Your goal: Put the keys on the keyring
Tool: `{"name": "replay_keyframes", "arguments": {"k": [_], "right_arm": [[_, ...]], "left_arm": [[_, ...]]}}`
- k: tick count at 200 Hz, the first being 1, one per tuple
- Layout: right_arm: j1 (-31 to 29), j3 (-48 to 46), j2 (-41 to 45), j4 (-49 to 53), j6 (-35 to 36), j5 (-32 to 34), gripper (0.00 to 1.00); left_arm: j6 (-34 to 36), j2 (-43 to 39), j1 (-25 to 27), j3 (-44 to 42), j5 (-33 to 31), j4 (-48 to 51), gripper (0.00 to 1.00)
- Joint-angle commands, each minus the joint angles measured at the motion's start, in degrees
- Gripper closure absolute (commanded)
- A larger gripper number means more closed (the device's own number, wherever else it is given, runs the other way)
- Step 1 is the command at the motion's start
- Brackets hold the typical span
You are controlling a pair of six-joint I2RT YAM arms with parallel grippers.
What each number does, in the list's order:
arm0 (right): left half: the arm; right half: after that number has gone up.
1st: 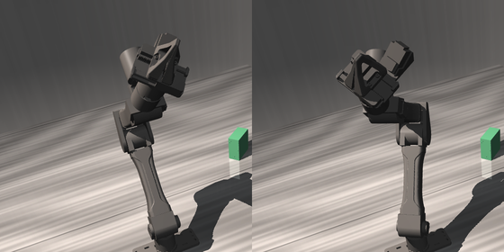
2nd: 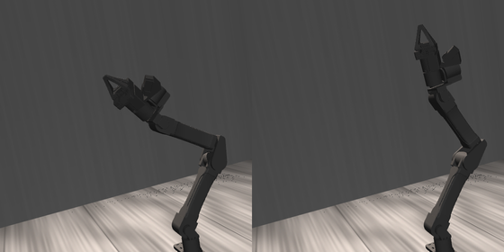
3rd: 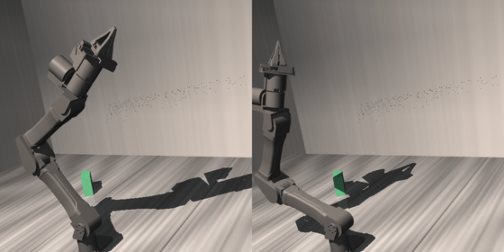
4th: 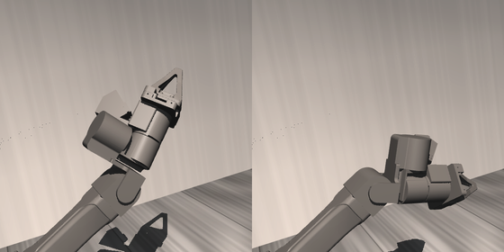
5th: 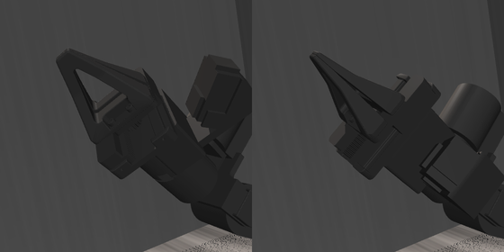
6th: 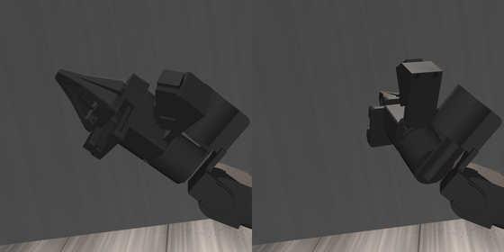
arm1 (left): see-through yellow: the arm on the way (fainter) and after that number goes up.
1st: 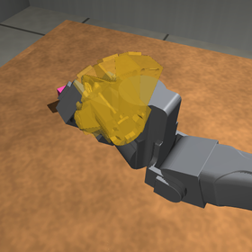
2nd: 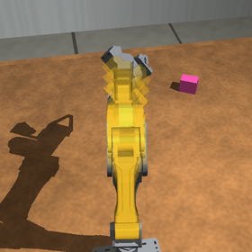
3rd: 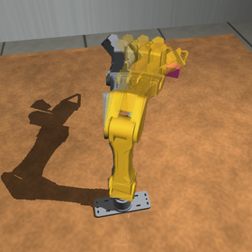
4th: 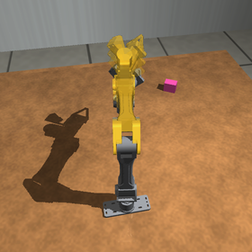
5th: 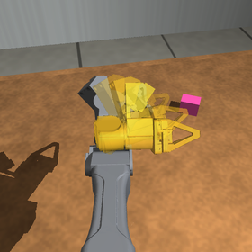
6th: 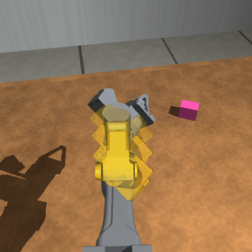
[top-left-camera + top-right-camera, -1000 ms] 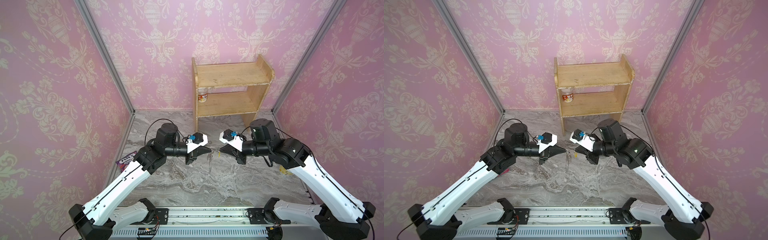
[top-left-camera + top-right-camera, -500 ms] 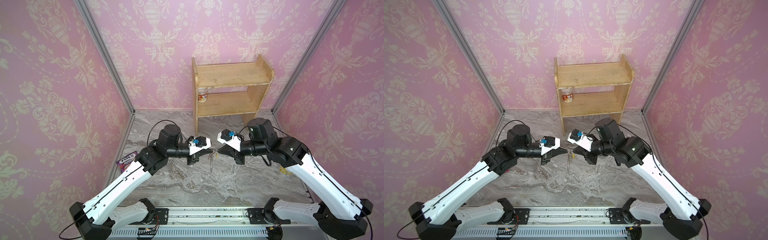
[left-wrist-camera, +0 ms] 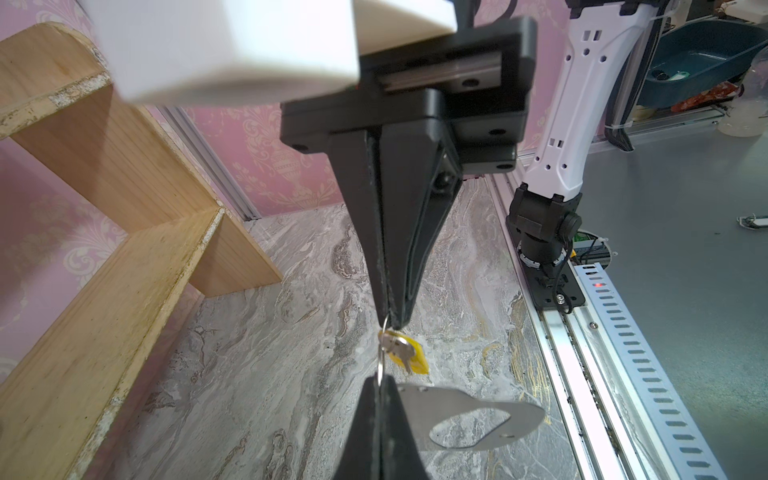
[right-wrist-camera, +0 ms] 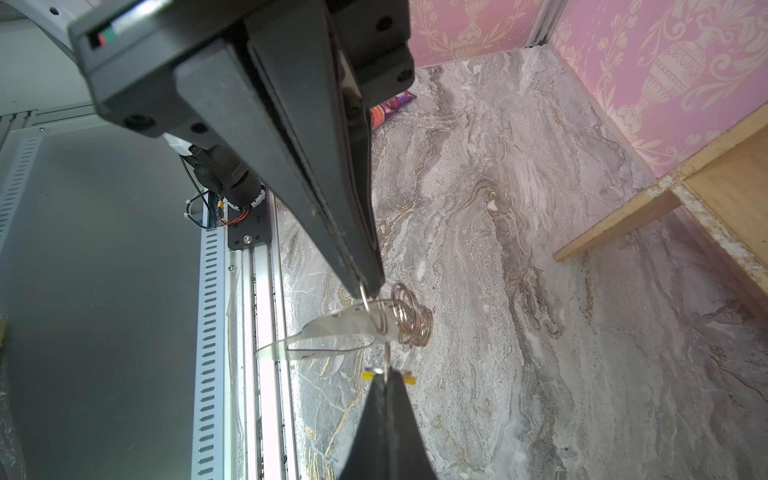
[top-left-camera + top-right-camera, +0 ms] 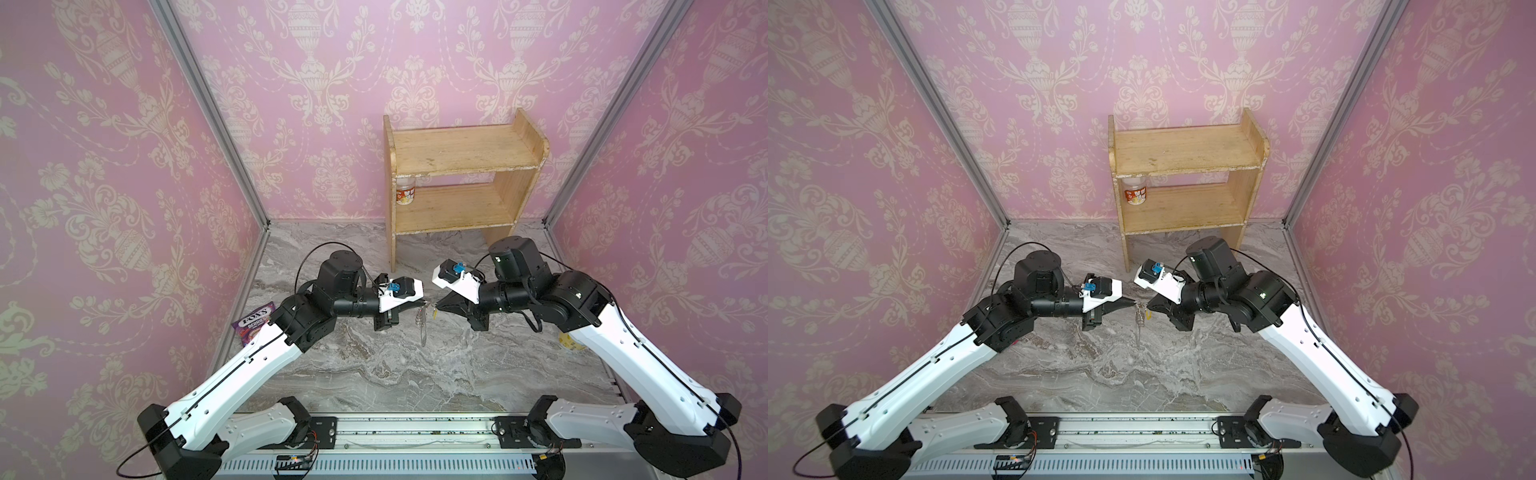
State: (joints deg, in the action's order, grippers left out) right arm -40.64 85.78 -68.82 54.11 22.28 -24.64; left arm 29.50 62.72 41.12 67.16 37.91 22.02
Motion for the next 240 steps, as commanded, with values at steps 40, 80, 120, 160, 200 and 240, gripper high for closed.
{"name": "replay_keyframes", "arguments": {"k": [40, 80, 120, 160, 200, 240], "right_arm": [[-1.02, 2.29, -0.77, 1.12, -0.94, -0.40, 1.00], [-1.41, 2.46, -0.97, 0.74, -0.82, -0.10, 1.00], [-1.42, 2.29, -0.73, -0.01, -0.92, 0.46, 1.00], [-1.45, 2.35, -0.44, -0.76, -1.09, 0.57, 1.00], [-1.44, 2.44, -0.45, -1.07, -1.19, -0.46, 1.00], [-1.43, 2.29, -0.44, -1.72, -1.35, -0.67, 1.00]], "left_arm": [[1.18, -1.55, 0.44, 1.76, -1.17, -0.40, 1.00], [1.02, -1.63, 0.41, 1.74, -1.01, -0.66, 1.00], [0.69, -1.81, 0.46, 1.76, -0.65, -0.58, 1.00], [0.56, -1.91, 0.50, 1.75, -0.47, -0.59, 1.00], [0.47, -1.99, 0.62, 1.66, -0.47, -0.74, 1.00], [0.30, -2.00, 0.69, 1.51, -0.38, -0.78, 1.00]]}}
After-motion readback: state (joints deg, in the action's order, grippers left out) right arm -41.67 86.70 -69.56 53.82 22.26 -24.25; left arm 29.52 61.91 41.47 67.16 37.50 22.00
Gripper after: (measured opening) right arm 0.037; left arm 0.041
